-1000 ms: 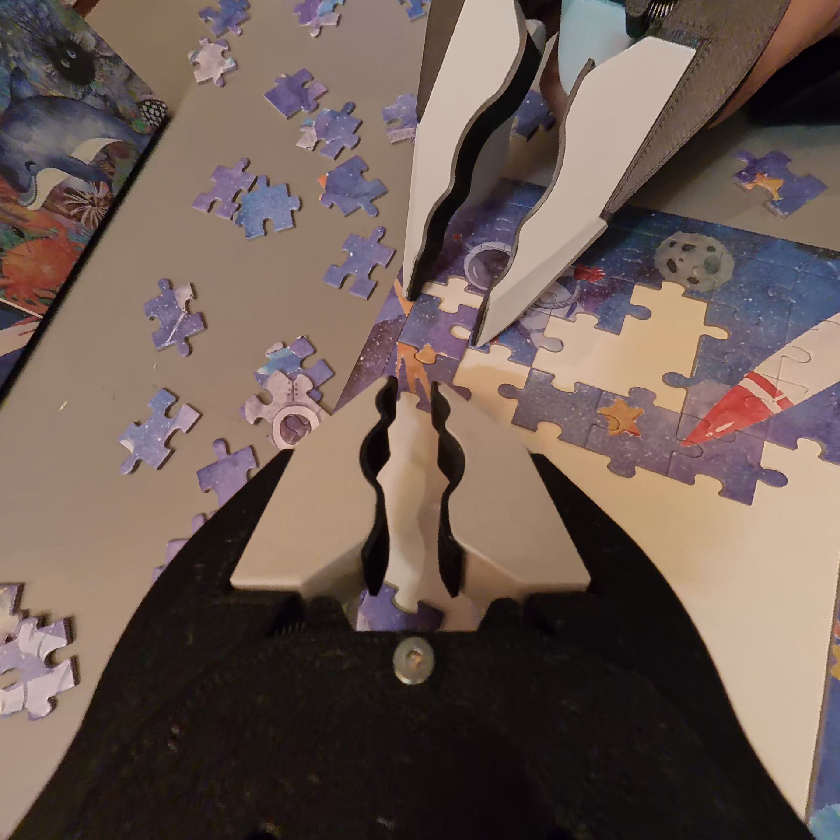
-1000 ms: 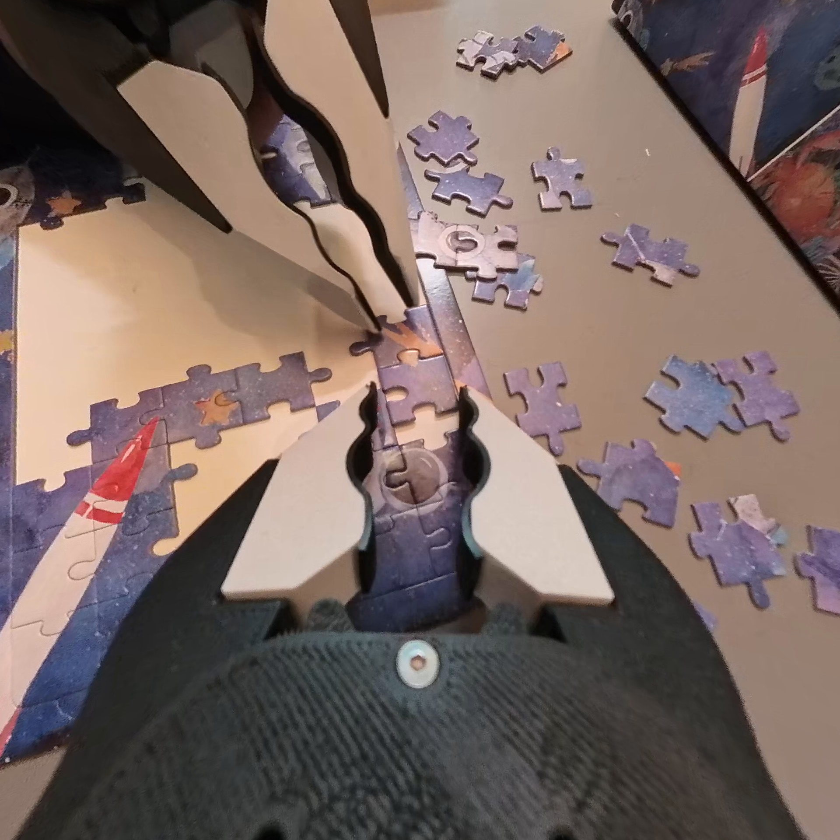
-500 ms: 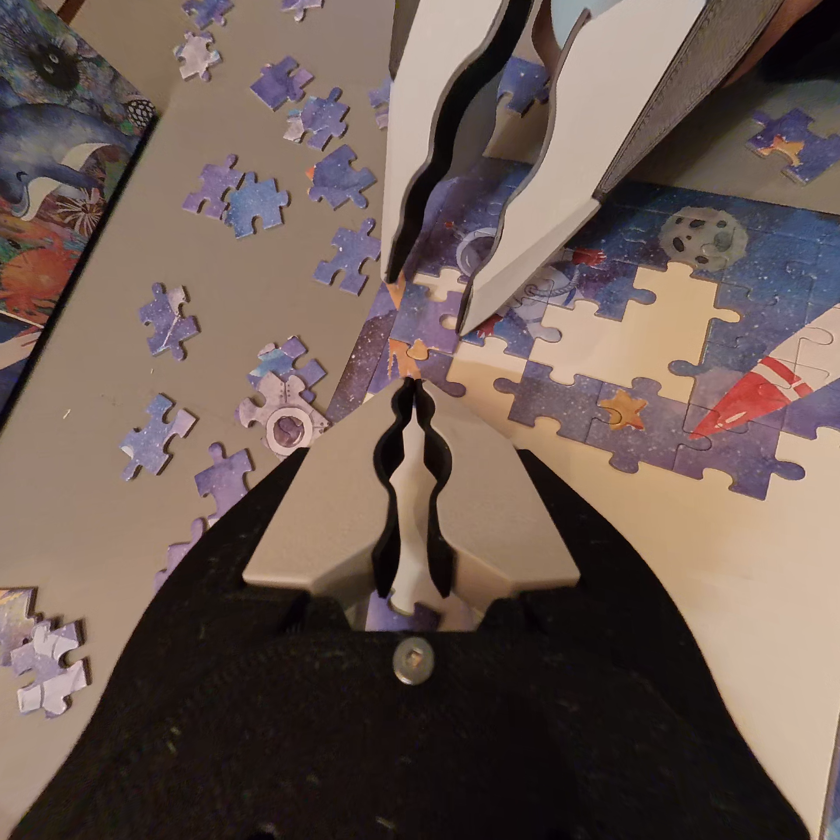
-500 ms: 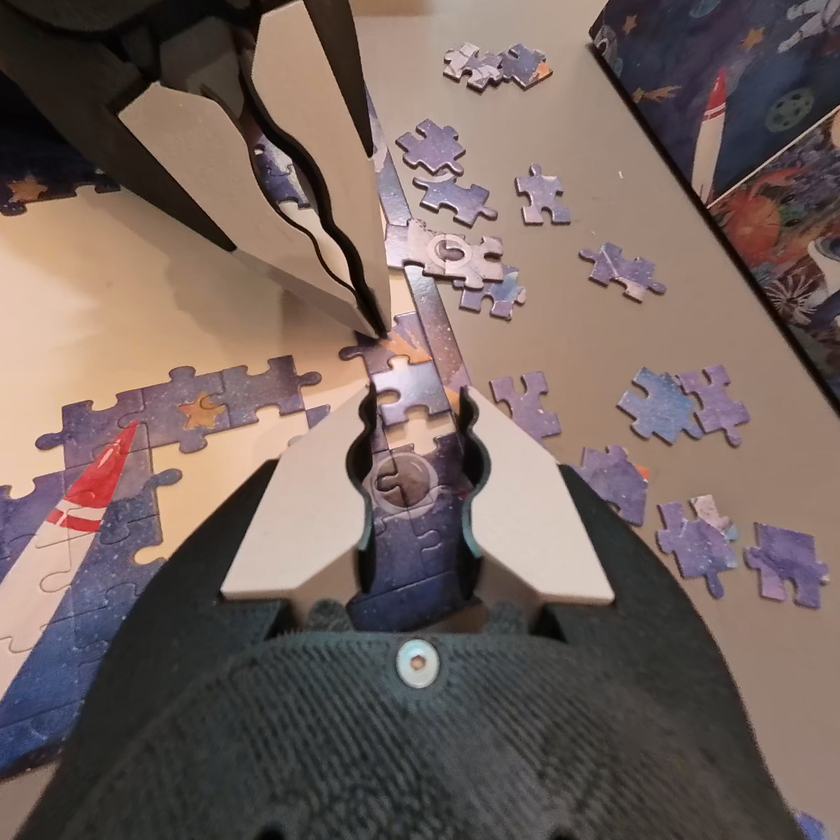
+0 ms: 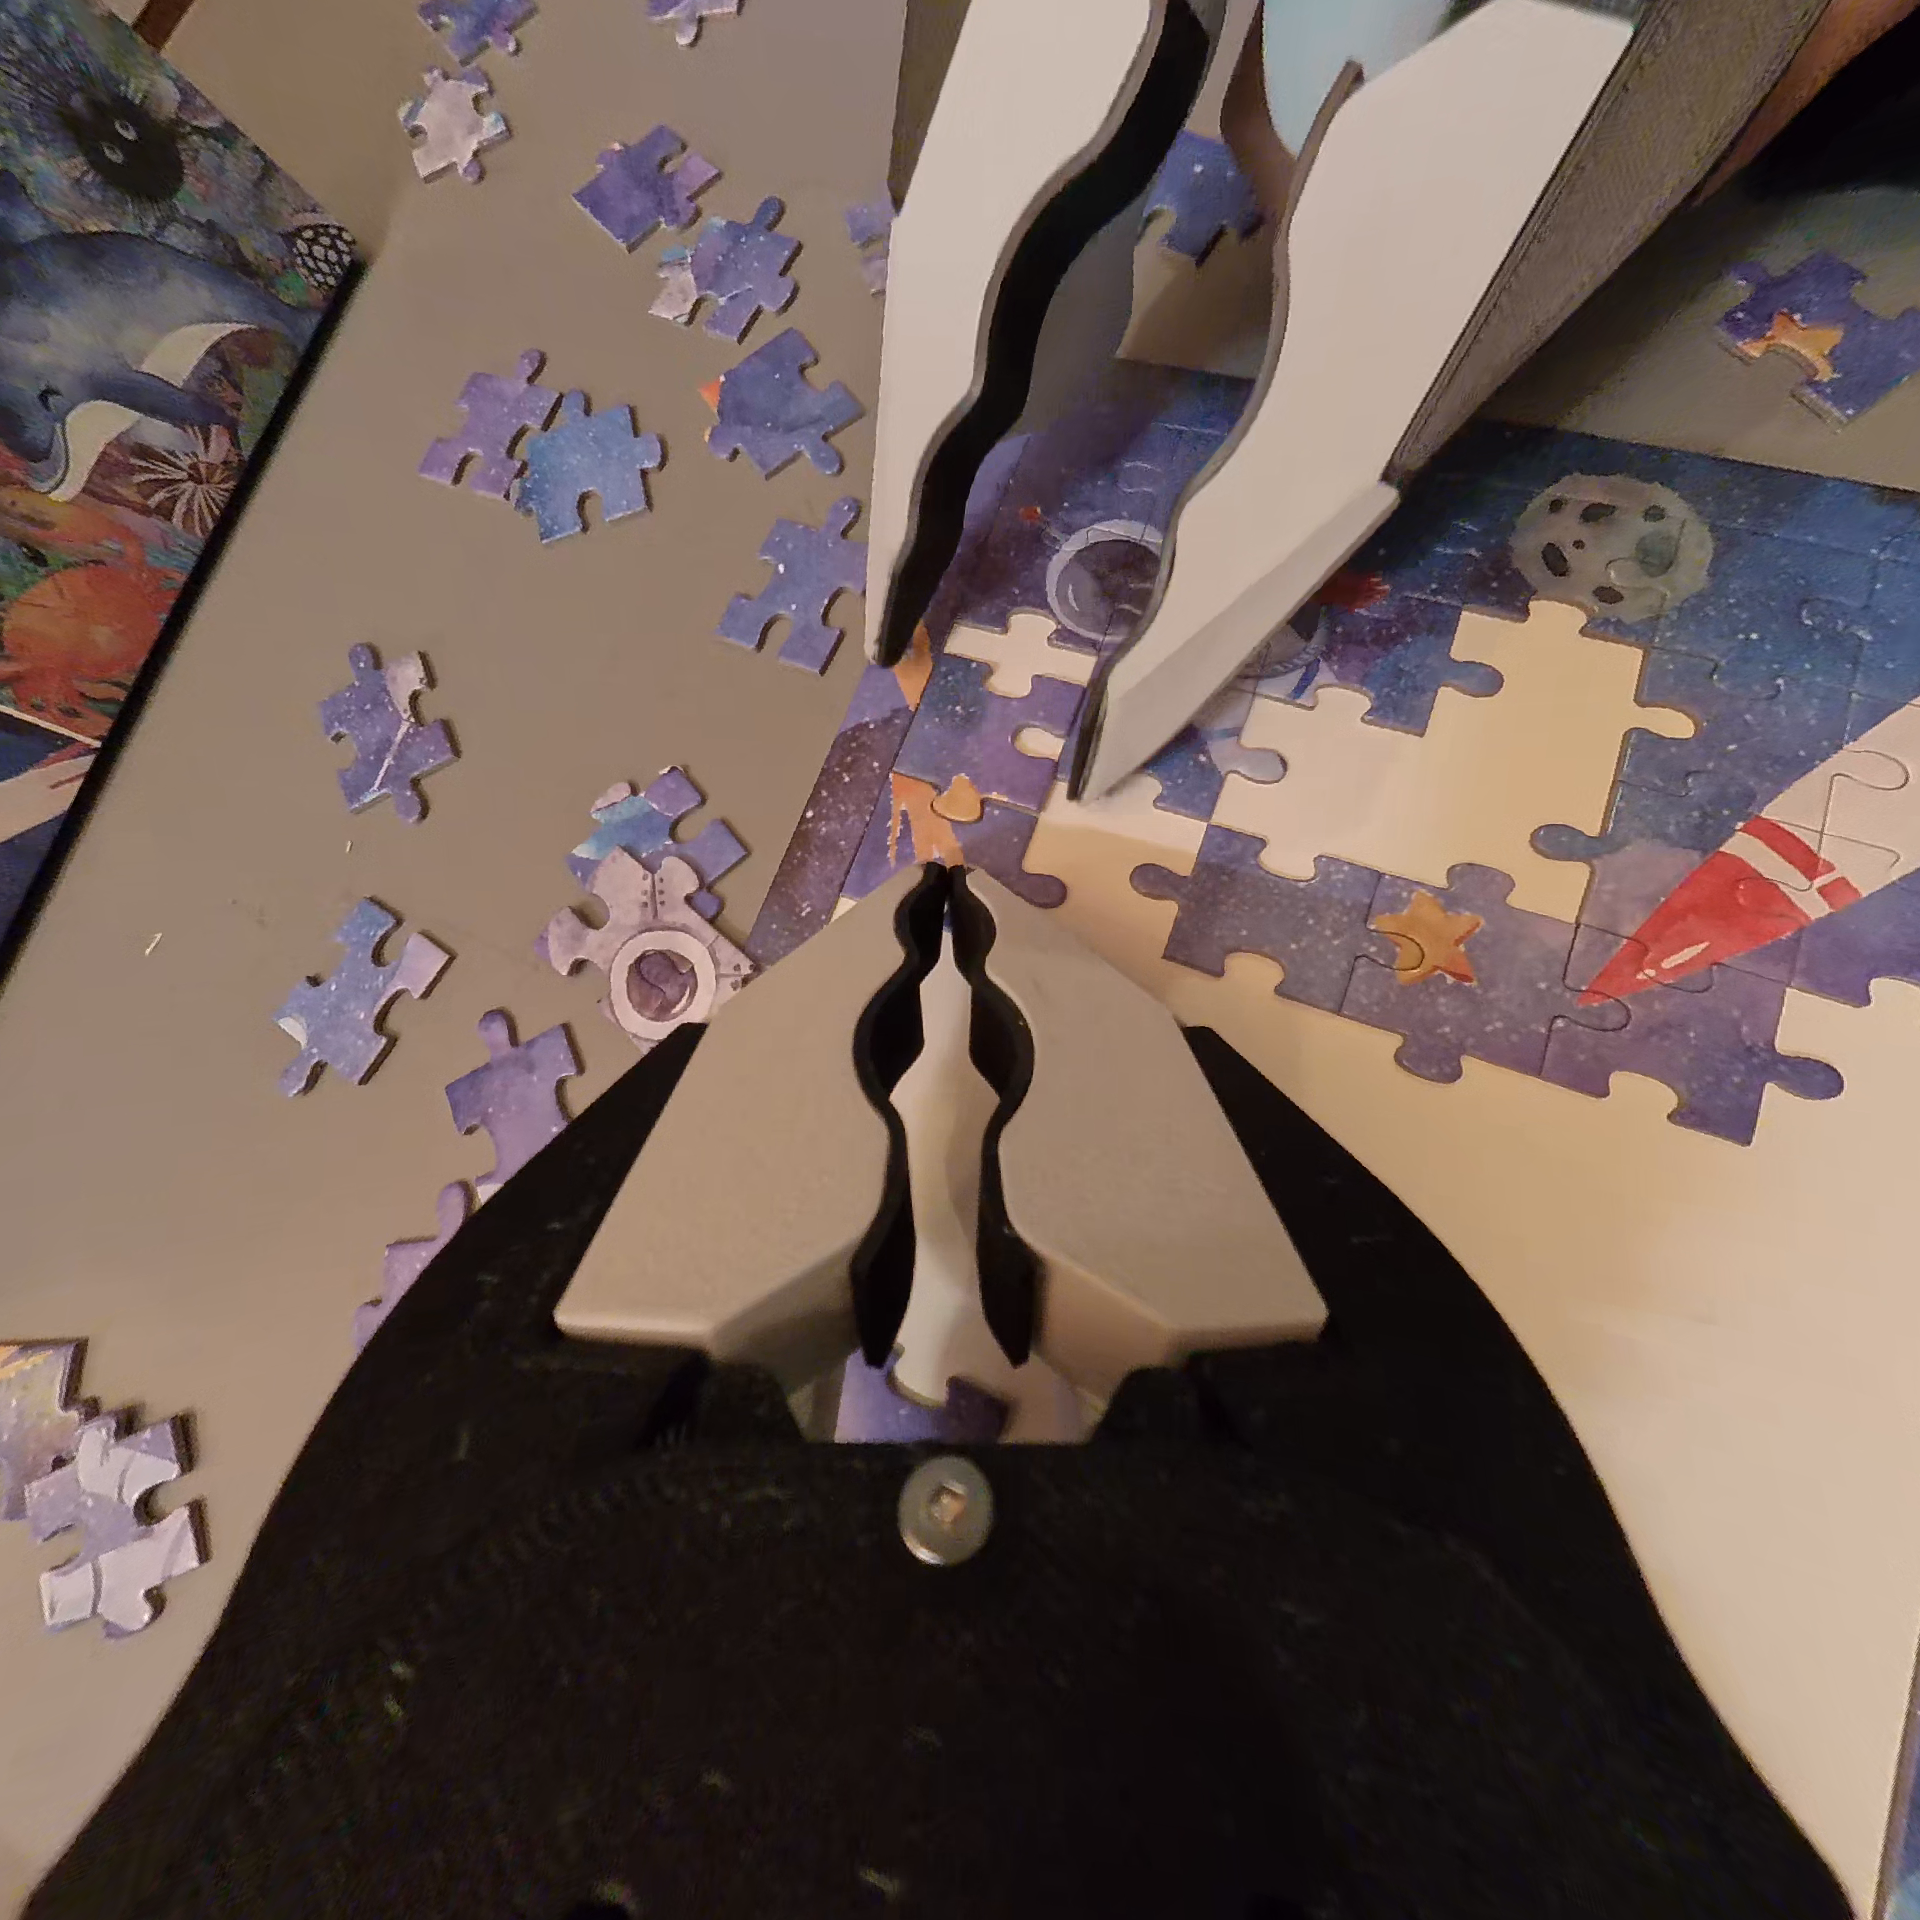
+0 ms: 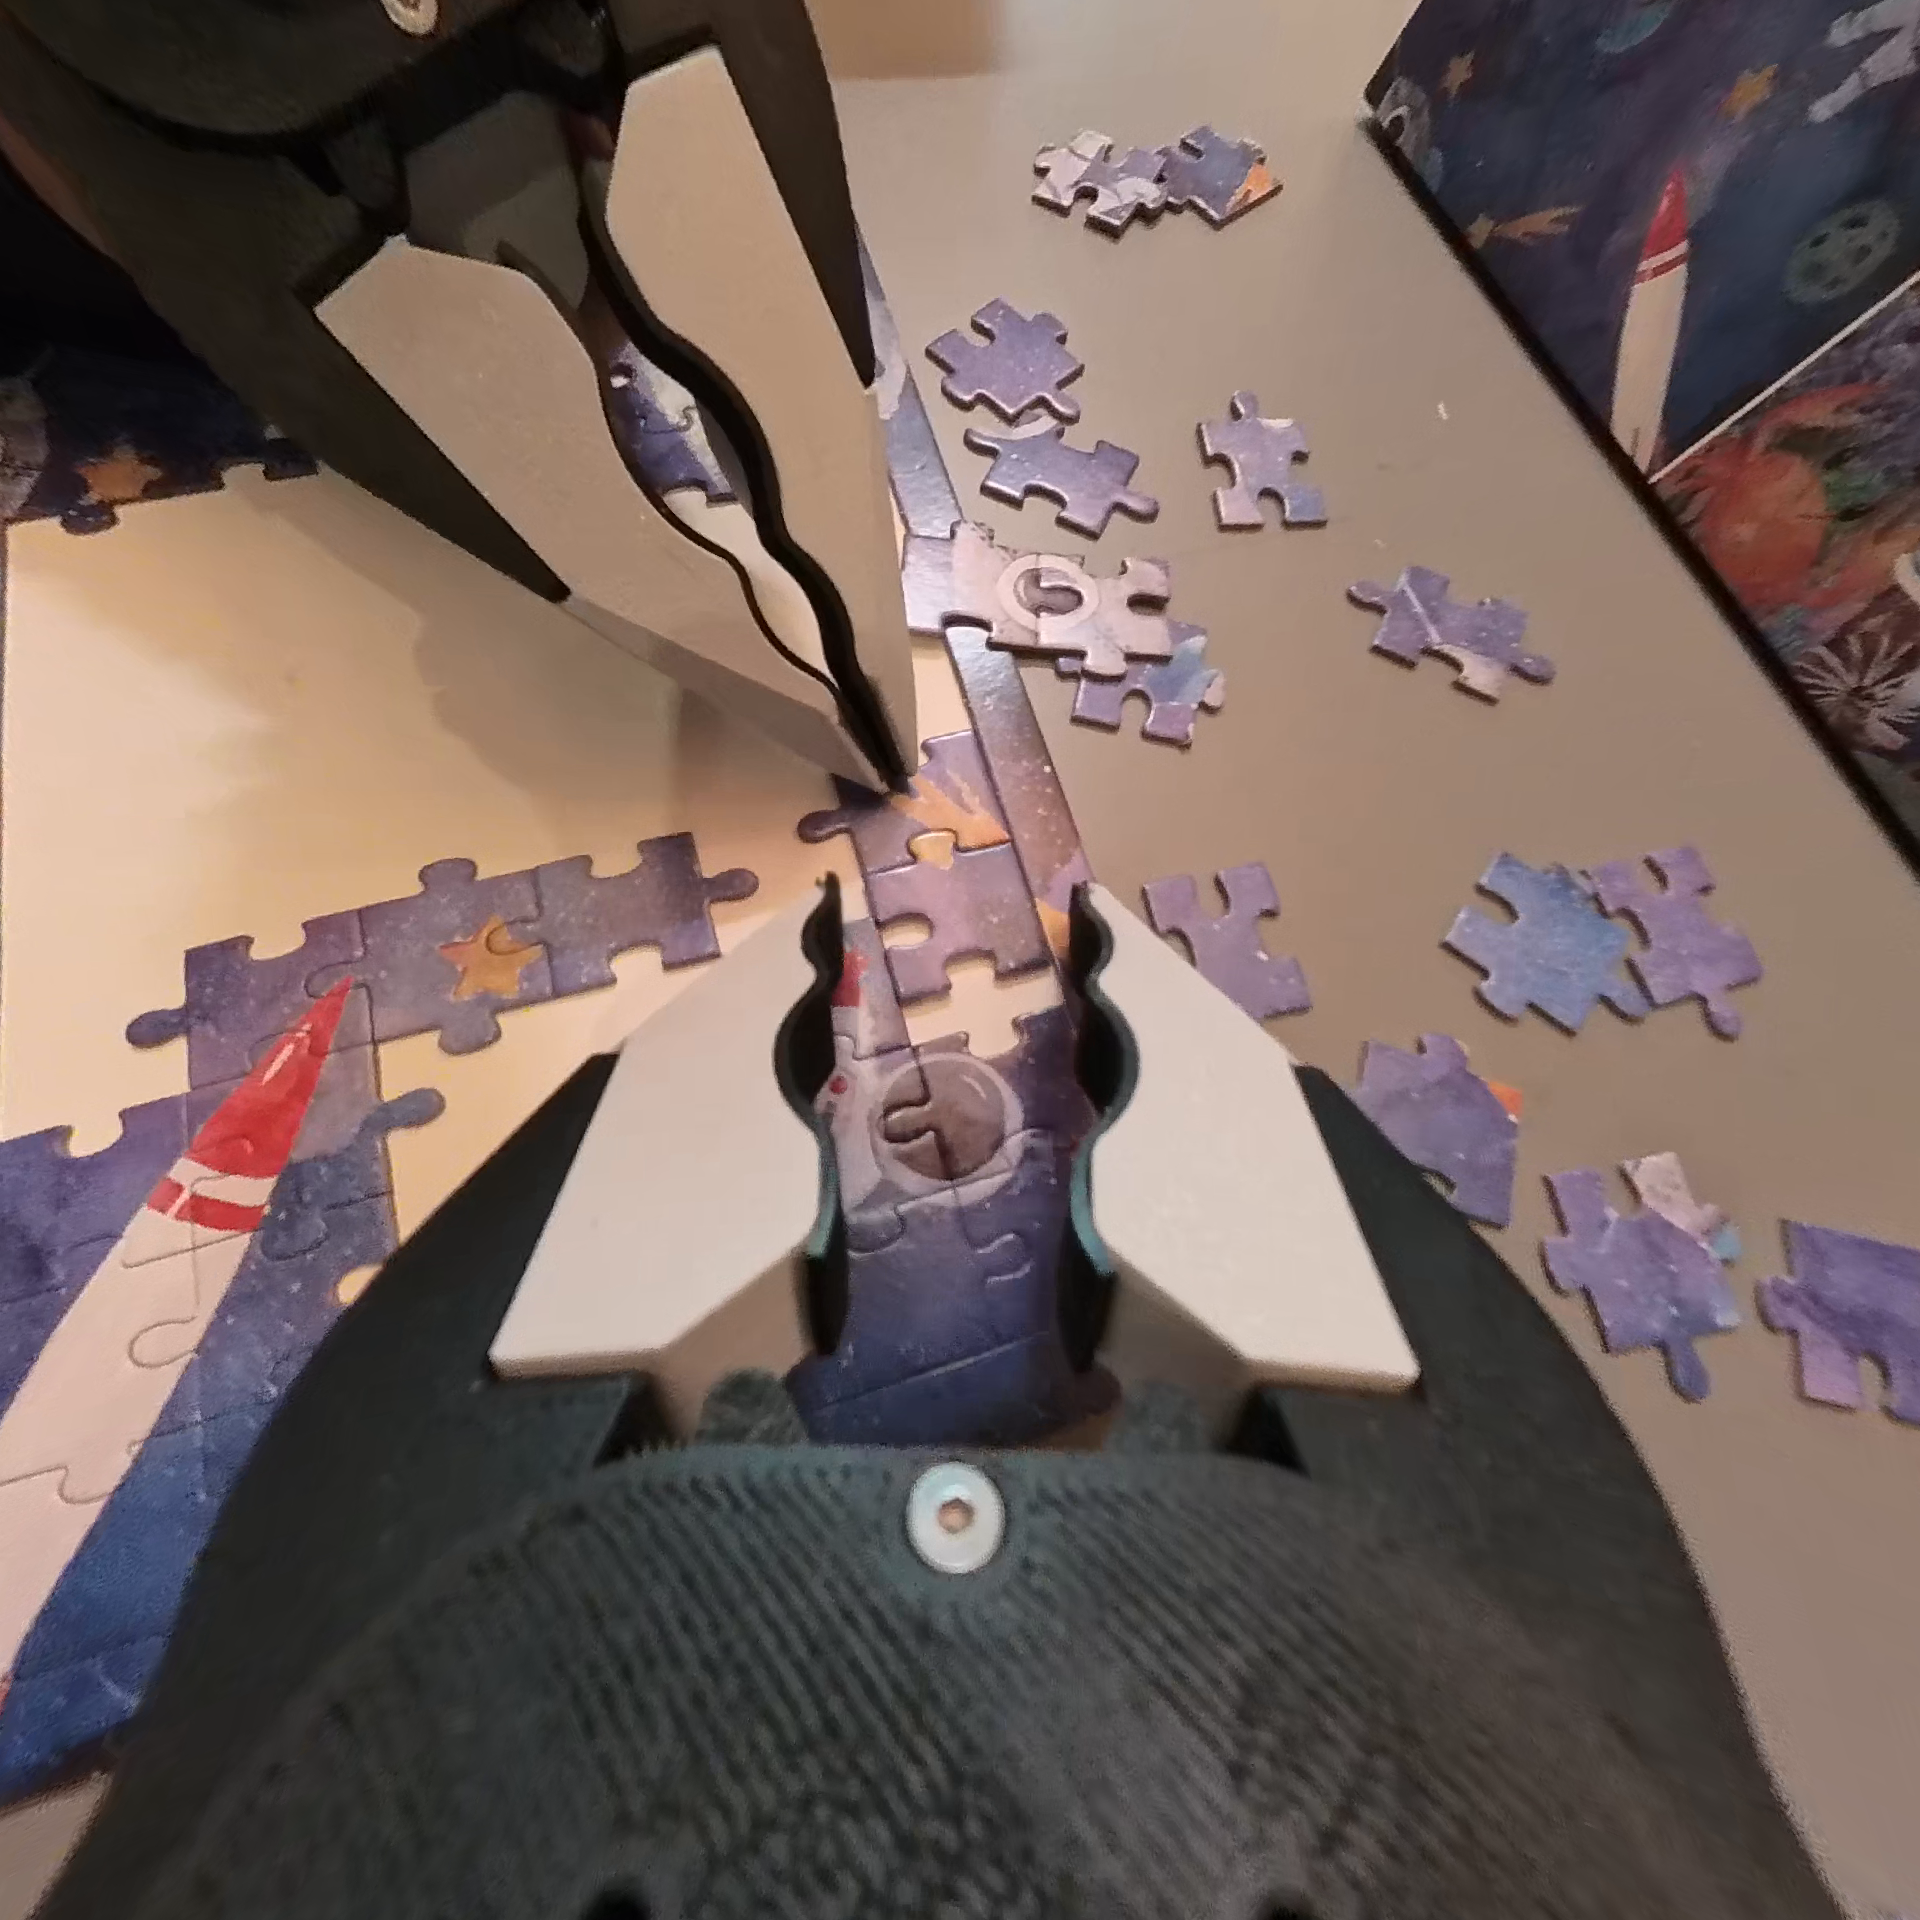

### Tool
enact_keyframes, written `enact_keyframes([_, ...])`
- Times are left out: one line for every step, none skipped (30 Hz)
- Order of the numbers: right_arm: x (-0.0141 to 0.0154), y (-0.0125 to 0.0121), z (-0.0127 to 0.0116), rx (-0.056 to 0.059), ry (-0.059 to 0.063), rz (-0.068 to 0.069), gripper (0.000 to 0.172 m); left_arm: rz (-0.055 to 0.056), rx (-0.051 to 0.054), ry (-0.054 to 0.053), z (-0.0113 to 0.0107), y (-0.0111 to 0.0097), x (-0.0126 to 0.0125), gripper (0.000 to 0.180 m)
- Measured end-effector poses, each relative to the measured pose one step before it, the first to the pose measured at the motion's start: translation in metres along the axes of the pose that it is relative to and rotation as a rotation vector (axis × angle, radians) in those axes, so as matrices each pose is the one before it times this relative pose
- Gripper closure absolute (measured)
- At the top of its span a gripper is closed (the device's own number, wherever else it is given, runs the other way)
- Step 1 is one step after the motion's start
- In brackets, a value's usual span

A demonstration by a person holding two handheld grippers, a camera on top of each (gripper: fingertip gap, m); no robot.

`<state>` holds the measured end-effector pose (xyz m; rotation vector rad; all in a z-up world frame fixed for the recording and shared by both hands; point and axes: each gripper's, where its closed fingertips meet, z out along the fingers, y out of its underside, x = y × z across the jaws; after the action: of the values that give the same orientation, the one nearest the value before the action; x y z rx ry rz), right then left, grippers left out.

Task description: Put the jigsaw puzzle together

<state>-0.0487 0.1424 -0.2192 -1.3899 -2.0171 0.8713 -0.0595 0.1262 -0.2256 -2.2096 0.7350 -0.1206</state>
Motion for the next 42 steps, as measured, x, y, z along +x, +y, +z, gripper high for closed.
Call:
enact_keyframes([-0.00026,0.00103,0.00161,-0.0085,0.0045,-0.0055,0.129,0.0002,0.0,-0.0002,0.0,0.0,-0.00005,0.18])
enact_keyframes([-0.00022,0.00088,0.00155,-0.0078,0.0035,-0.0054,0.129,0.0003,-0.0001,-0.0002,0.00002,-0.00003,0.00003,0.18])
enact_keyframes([-0.00037,-0.00009,0.00103,-0.0016,0.0027,-0.0029,0.129,0.0003,-0.0002,-0.0001,0.00005,0.0001,-0.00003,0.18])
enact_keyframes([0.0,-0.00084,0.00053,0.0021,0.0033,-0.0021,0.13,0.0001,0.0001,-0.0002,0.0,-0.00001,-0.00004,0.18])
enact_keyframes([0.00025,-0.00032,0.00028,-0.0022,0.0057,-0.005,0.13,0.0,-0.0002,0.0001,-0.00001,0.00002,0.00002,0.18])
enact_keyframes([0.00071,-0.0001,0.00002,-0.0023,0.0085,-0.0058,0.131,-0.0001,0.0,0.0001,0.0,0.00001,0.00002,0.18])
enact_keyframes([0.00118,-0.00008,-0.00022,-0.0032,0.0107,-0.0054,0.133,-0.0002,0.0,0.0001,0.0,-0.00001,0.00003,0.18])
enact_keyframes([0.00069,-0.00001,-0.00034,-0.003,0.0079,-0.006,0.134,-0.0001,0.0,0.0002,0.0,0.0,0.00003,0.18])
enact_keyframes([0.00019,-0.00013,-0.00038,-0.0011,0.004,-0.0061,0.135,0.0001,0.0001,0.0,0.00001,-0.00001,-0.00001,0.18])
enact_keyframes([0.00007,-0.00041,-0.00019,0.0004,0.0034,-0.0053,0.135,0.0,0.0,0.0,-0.00007,-0.00007,-0.00001,0.18])
enact_keyframes([0.00002,-0.00043,-0.00034,0.0004,0.0031,-0.0053,0.134,-0.0004,0.0001,0.0003,-0.00002,0.00003,-0.00002,0.18])
enact_keyframes([0.00016,-0.00052,-0.0003,0.0008,0.004,-0.0069,0.134,-0.0005,0.0,0.0005,0.00003,-0.00001,-0.00004,0.18])
enact_keyframes([0.00018,-0.00078,-0.00042,0.0029,0.0051,-0.0087,0.134,-0.0005,-0.0002,0.0004,0.00005,-0.00003,0.00003,0.18])
enact_keyframes([0.00029,-0.00146,-0.00059,0.006,0.0064,-0.0101,0.134,-0.0002,0.0,0.0001,-0.00003,0.00004,-0.00005,0.18])
enact_keyframes([0.00038,-0.00178,-0.00086,0.0069,0.0079,-0.0111,0.134,0.0,0.0001,0.0,-0.00006,0.00004,0.00005,0.18])
enact_keyframes([0.00045,-0.00159,-0.00073,0.0057,0.0086,-0.0119,0.134,0.0,-0.0002,0.0001,0.00005,-0.00003,-0.00004,0.18])
enact_keyframes([0.00048,-0.0016,-0.00081,0.0054,0.0095,-0.0134,0.134,-0.0003,0.0,0.0001,0.0,0.0,0.00004,0.18])
enact_keyframes([0.00061,-0.00178,-0.00099,0.0072,0.0103,-0.0143,0.135,-0.0004,0.0,0.0003,-0.00003,0.00005,-0.00001,0.18])
enact_keyframes([0.00064,-0.00213,-0.00119,0.0085,0.0101,-0.0132,0.136,-0.0003,-0.0001,0.0001,0.00006,-0.00004,-0.00001,0.18])
enact_keyframes([0.00071,-0.00198,-0.00124,0.0084,0.0102,-0.0129,0.137,-0.0001,0.0,0.0,0.0,0.0,0.00001,0.18])
enact_keyframes([0.00111,-0.00184,-0.00118,0.0075,0.012,-0.0132,0.139,0.0,0.0,0.0,0.0,0.0,0.0,0.18])
enact_keyframes([0.00122,-0.00168,-0.00117,0.007,0.0126,-0.0123,0.14,-0.0001,-0.0001,0.0001,0.00003,0.00013,-0.00004,0.18])
enact_keyframes([0.0011,-0.00157,-0.00114,0.0069,0.0115,-0.0113,0.142,-0.0002,0.0,0.0001,0.0,0.0,0.00002,0.18])
enact_keyframes([0.00115,-0.00136,-0.00102,0.0059,0.0116,-0.0121,0.146,-0.0004,0.0,0.0002,0.00003,0.0,-0.00007,0.18])
enact_keyframes([0.00152,-0.00103,-0.00105,0.0041,0.0141,-0.0143,0.15,-0.0002,0.0,0.0001,0.0,0.0,0.00003,0.18])
enact_keyframes([0.0021,-0.00013,-0.00098,-0.0009,0.0183,-0.0166,0.155,-0.0001,0.0,0.0,0.0,0.0,0.00001,0.18])
enact_keyframes([0.00229,0.00185,-0.00038,-0.0116,0.0201,-0.0201,0.164,-0.0003,0.0001,0.0,-0.00009,-0.00004,-0.00007,0.18])
enact_keyframes([0.00202,0.00363,0.00054,-0.0211,0.0177,-0.0216,0.17,-0.0004,-0.0001,0.0001,0.00013,0.00003,0.0,0.18])
enact_keyframes([0.00103,0.00421,0.00142,-0.0225,0.0113,-0.0151,0.17,-0.0002,0.0,0.0,-0.0001,-0.00002,-0.00008,0.18])
enact_keyframes([0.00039,0.00257,0.00151,-0.0127,0.0053,-0.0032,0.167,-0.0001,-0.0002,-0.0001,0.00005,0.00011,0.00001,0.18])
enact_keyframes([0.00002,-0.00009,0.00083,0.0021,-0.0001,0.0072,0.162,0.0002,-0.0001,-0.0005,0.00002,-0.00003,0.0,0.18])
enact_keyframes([-0.0001,-0.00058,-0.00016,0.0035,-0.0051,0.0107,0.162,0.0009,-0.0001,-0.0006,-0.00004,0.00001,-0.00001,0.18])
enact_keyframes([0.00052,-0.00018,-0.0004,0.0023,-0.0021,0.0107,0.165,0.0003,0.0001,-0.0005,0.00001,-0.00001,-0.00009,0.18])
enact_keyframes([0.0002,-0.0003,-0.00048,0.0043,-0.0055,0.0121,0.168,-0.0002,0.0001,-0.0003,-0.00006,0.00003,0.00003,0.18])
enact_keyframes([-0.00069,-0.00023,-0.0004,0.0048,-0.0114,0.0149,0.169,-0.0001,0.0,-0.0004,0.0,0.0,-0.00005,0.18])
enact_keyframes([-0.00058,-0.00021,-0.00055,0.005,-0.0117,0.0152,0.169,-0.0004,0.0002,0.0,0.00005,-0.00003,-0.00011,0.18])
enact_keyframes([-0.00056,-0.00021,-0.00034,0.0043,-0.0109,0.0138,0.17,-0.0008,0.0002,0.0,-0.00009,-0.00005,-0.00004,0.18])
enact_keyframes([-0.00042,-0.00004,-0.00034,0.004,-0.0095,0.0119,0.17,-0.0005,0.0001,-0.0001,-0.00002,0.00003,-0.00006,0.18])
enact_keyframes([-0.0003,-0.00027,-0.00026,0.0042,-0.0076,0.0105,0.17,-0.0005,0.0003,-0.0003,-0.00001,0.0,-0.00008,0.18])
enact_keyframes([-0.00016,-0.00056,-0.00045,0.0058,-0.0052,0.0088,0.171,-0.0008,0.0007,-0.0006,-0.00005,-0.00012,-0.00013,0.18])
enact_keyframes([0.00026,-0.00137,-0.00079,0.0098,-0.0021,0.0071,0.171,-0.0011,0.0011,-0.0011,-0.00019,-0.00016,-0.00022,0.179])
enact_keyframes([0.00099,-0.00192,-0.00152,0.0122,0.0017,0.0064,0.172,-0.0022,0.0019,-0.0011,-0.0002,-0.00017,-0.0003,0.178])
